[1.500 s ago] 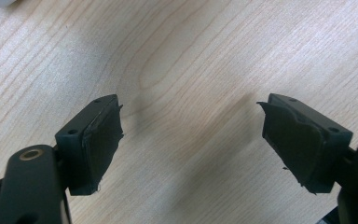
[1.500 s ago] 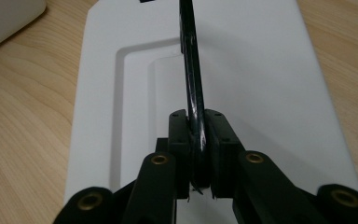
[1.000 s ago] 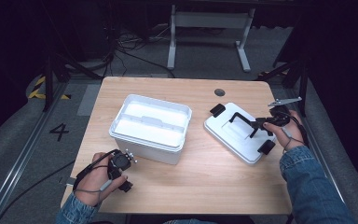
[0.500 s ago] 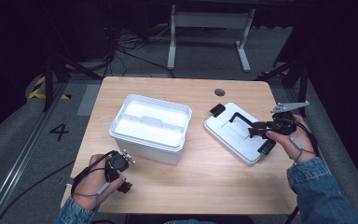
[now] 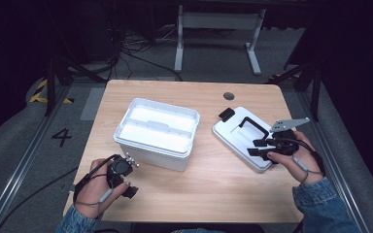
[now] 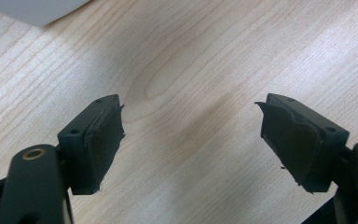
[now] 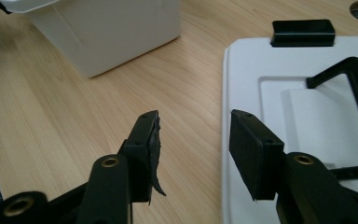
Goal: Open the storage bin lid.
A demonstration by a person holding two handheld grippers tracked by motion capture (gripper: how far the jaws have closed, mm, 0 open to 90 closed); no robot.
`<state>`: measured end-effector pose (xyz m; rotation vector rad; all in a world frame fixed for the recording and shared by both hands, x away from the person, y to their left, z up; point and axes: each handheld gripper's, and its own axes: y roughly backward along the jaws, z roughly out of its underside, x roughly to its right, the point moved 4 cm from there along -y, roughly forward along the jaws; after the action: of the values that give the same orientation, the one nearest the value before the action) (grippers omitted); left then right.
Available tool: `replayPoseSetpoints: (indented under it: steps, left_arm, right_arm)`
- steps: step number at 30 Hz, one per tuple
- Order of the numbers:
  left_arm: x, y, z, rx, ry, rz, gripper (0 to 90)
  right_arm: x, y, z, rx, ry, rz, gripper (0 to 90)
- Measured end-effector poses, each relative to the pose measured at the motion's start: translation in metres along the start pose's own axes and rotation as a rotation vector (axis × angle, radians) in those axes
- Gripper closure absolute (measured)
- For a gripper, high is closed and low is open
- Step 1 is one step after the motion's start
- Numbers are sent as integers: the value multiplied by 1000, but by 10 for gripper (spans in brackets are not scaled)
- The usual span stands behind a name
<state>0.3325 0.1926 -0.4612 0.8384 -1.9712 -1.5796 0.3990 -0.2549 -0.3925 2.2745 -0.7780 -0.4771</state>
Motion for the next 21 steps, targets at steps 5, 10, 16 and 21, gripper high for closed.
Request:
replayPoseSetpoints:
  steps: [5,10,16,21]
  left_arm:
    - [-1,0,0,7,5,1,218]
    - [-2,-1,0,11,13,-4,216]
    - [-1,-3,0,4,9,-6,217]
    - [-2,-3,-1,6,5,-7,216]
  right_arm:
    - [-15,-9,2,0,7,-30,512]
    - [-22,-18,6,5,13,-49,503]
    - [-30,-30,12,-12,13,-80,496]
    - [-32,-43,17,-30,8,-93,495]
